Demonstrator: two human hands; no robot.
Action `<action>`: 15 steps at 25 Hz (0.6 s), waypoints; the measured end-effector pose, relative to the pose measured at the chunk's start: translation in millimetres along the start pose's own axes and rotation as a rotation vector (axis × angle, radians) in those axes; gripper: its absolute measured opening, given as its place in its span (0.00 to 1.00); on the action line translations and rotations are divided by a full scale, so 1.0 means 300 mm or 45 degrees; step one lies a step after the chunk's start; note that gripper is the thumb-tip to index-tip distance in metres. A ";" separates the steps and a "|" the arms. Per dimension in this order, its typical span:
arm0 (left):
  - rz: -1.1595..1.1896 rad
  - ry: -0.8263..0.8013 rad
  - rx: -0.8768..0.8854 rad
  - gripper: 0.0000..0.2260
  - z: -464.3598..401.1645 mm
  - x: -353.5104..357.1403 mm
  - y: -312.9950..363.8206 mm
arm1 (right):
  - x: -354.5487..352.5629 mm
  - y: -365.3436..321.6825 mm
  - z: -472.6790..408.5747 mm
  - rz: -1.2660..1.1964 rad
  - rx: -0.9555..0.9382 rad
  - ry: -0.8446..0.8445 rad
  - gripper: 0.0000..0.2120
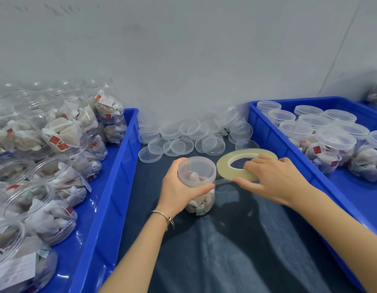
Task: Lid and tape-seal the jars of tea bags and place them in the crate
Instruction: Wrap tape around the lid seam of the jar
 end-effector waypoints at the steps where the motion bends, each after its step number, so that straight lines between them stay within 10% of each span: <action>1: -0.004 -0.018 0.003 0.31 -0.002 -0.001 0.000 | -0.001 0.011 0.013 -0.007 -0.011 -0.013 0.23; 15: 0.081 -0.364 0.031 0.35 0.029 0.029 -0.013 | 0.061 0.072 -0.046 0.002 0.017 -0.173 0.18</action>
Point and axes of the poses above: each hand's wrist, its own z-axis away from the middle knuckle, its own x-axis out of the palm, y = z × x, the point moved 9 cm from there along -z, towards the middle knuckle, and after that the axes turned 2 degrees about -x, right-handed, at the moved point
